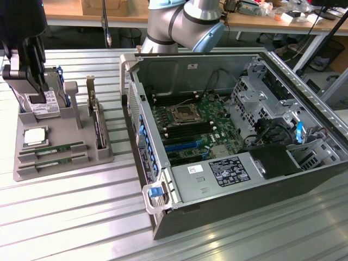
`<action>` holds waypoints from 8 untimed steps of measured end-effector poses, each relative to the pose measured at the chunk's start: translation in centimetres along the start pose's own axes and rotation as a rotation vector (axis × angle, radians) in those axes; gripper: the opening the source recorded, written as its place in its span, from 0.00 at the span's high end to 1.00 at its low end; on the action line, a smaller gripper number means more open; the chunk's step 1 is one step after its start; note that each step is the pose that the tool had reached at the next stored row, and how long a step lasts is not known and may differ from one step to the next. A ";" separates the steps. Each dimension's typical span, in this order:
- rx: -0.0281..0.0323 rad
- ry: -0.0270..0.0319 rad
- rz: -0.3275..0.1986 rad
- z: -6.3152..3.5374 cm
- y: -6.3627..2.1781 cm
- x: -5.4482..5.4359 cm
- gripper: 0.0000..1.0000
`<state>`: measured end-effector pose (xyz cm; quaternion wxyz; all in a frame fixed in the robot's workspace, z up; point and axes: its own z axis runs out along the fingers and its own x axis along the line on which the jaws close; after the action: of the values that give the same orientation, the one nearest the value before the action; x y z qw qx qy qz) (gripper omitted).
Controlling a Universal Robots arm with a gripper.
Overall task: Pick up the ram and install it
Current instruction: 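Pick up the ram and move it above insertion slot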
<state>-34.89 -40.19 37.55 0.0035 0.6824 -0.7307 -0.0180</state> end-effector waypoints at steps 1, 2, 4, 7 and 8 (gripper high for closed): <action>-0.0001 0.0000 0.000 0.08 0.00 0.0 0.64; -0.0002 0.0000 0.000 0.14 0.00 0.0 0.64; -0.0004 0.0000 0.000 0.35 -0.01 0.0 0.64; -0.0006 0.0001 0.000 0.71 -0.02 0.0 0.64; -0.0006 0.0000 0.000 0.82 -0.02 0.0 0.64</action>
<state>-34.90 -40.19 36.73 0.0037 0.6824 -0.7308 -0.0183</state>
